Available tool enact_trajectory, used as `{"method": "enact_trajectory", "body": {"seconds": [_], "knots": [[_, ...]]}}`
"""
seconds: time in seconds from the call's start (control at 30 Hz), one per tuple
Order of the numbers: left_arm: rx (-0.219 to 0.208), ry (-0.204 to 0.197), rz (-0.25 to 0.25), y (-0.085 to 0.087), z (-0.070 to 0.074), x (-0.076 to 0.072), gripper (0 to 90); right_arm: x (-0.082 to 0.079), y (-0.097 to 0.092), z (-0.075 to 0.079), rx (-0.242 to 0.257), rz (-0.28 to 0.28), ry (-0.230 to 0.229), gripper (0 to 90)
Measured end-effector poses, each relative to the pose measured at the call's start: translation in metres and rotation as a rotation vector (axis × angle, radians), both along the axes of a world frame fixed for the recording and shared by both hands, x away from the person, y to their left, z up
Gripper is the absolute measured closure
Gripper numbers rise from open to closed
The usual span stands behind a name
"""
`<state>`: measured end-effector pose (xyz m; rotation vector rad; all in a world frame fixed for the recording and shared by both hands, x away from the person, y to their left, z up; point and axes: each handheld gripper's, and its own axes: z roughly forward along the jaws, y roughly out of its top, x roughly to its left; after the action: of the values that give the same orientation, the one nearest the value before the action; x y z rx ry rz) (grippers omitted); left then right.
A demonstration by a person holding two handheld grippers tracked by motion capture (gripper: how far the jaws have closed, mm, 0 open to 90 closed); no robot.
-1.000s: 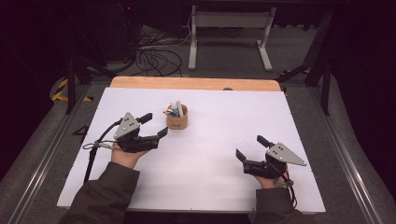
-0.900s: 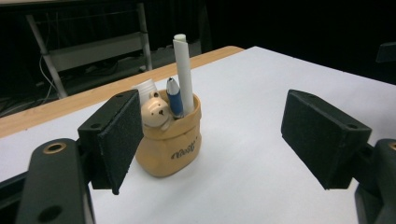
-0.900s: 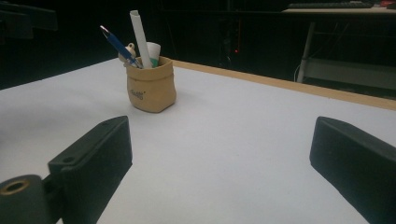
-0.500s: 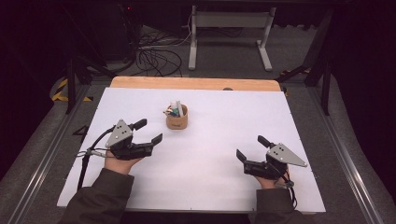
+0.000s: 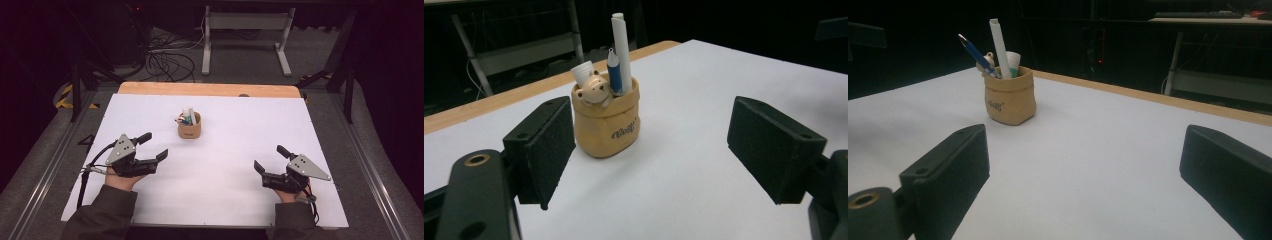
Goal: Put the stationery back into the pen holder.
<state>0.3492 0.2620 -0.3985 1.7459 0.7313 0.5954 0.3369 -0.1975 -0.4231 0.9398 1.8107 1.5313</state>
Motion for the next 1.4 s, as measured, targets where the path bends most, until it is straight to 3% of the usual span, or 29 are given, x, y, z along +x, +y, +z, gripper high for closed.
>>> {"method": "enact_trajectory", "body": {"seconds": [0.97, 1.4], "knots": [[0.004, -0.009, -0.004, 0.022, -0.009, -0.021, 19.3, -0.001, -0.010, 0.001, 0.019, -0.015, -0.017, 6.5], [0.011, 0.002, -0.007, 0.026, -0.016, -0.026, 19.3, -0.003, -0.010, 0.002, 0.018, -0.021, -0.047, 6.7]]}}
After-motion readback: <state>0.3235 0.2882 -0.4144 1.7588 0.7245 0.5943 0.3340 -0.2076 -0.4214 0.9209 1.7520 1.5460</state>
